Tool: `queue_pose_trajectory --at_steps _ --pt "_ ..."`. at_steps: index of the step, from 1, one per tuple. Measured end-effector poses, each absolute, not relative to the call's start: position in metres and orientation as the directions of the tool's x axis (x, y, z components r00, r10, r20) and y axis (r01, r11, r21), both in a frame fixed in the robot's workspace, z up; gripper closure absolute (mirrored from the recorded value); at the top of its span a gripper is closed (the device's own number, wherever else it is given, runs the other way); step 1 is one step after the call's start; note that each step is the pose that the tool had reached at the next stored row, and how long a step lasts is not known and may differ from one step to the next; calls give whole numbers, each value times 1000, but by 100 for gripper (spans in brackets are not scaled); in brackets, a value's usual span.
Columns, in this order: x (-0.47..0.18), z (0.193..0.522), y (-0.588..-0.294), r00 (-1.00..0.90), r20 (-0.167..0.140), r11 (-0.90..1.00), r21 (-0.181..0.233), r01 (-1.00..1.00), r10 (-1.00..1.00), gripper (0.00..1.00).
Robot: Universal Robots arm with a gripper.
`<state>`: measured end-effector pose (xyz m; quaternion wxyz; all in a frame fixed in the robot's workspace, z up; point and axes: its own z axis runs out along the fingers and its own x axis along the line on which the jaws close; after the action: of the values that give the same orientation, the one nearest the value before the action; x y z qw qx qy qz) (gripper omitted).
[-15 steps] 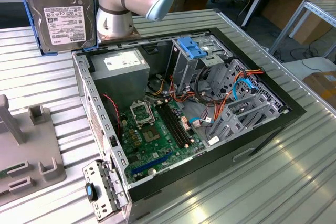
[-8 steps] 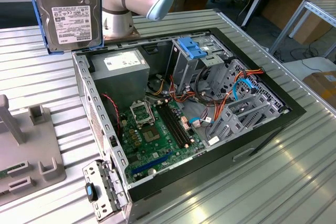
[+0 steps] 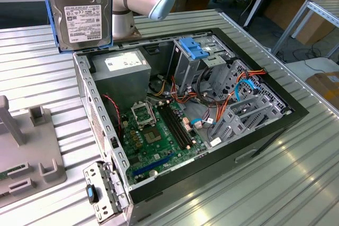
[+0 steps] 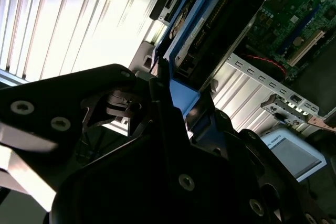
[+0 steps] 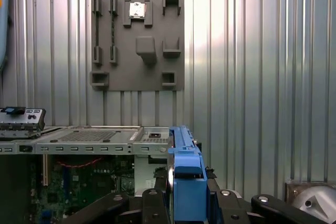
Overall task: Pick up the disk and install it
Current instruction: 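Pick up the disk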
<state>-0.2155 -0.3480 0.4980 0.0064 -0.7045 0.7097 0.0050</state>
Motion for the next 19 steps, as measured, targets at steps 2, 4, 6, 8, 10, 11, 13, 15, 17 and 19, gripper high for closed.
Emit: queue_pose_trajectory --at_steps 2,4,6,8,10,11,13,15,17,19 --pt "-212 498 -348 -7 -16 7 -2 -1000 -1000 63" --pt "-209 498 -348 -7 -16 7 -2 -1000 -1000 63" --pt "-207 498 -348 -7 -16 7 -2 -1000 -1000 63" --pt "-204 498 -348 -7 -16 7 -2 -1000 -1000 63" --pt "-201 498 -348 -7 -16 7 -2 -1000 -1000 63" --pt "-200 498 -348 -7 -16 7 -2 -1000 -1000 63" --pt "-199 498 -348 -7 -16 7 -2 -1000 -1000 63" --pt "-198 498 -348 -7 -16 7 -2 -1000 -1000 63" --pt "-197 498 -348 -7 -16 7 -2 -1000 -1000 63" --pt "-196 498 -348 -7 -16 7 -2 -1000 -1000 63"
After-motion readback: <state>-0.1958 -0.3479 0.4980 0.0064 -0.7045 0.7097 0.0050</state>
